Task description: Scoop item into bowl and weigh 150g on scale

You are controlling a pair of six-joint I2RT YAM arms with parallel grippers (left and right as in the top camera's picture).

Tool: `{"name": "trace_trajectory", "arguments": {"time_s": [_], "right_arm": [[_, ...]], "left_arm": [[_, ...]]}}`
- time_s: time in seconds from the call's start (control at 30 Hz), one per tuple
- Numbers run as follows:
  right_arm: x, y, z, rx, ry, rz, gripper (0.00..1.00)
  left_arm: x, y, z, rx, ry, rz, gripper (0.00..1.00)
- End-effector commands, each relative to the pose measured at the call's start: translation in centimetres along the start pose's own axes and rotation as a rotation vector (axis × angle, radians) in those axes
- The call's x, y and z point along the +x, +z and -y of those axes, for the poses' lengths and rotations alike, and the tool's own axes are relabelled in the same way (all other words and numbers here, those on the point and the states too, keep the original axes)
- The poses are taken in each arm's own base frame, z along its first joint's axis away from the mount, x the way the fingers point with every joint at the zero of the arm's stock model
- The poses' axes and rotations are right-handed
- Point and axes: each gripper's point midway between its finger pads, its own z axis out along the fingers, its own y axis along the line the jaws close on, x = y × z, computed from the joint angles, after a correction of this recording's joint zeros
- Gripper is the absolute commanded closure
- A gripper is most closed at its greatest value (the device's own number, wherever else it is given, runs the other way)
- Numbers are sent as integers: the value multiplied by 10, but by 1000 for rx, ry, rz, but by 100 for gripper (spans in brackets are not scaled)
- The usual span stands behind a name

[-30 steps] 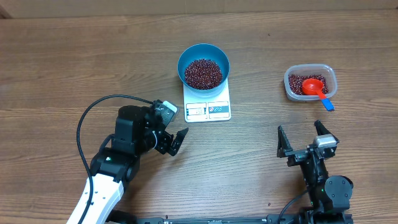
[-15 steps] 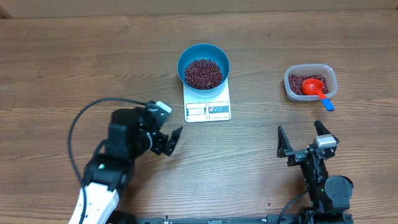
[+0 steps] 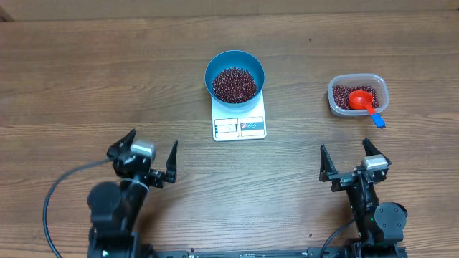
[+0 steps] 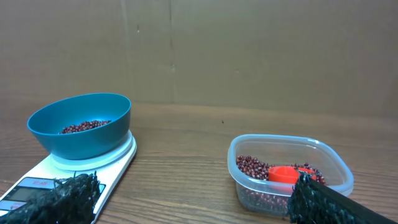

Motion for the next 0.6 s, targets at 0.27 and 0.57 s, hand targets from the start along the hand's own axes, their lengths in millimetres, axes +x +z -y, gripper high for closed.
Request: {"name": "trace_trajectory", "arguments": {"time_s": [0.27, 0.57], "right_arm": [[2, 0, -1, -5, -1, 5, 0], [2, 0, -1, -5, -1, 5, 0]], "left_arm": [[50, -8, -16, -129, -8, 34, 0], [54, -14, -17, -148, -5, 43, 0]]}}
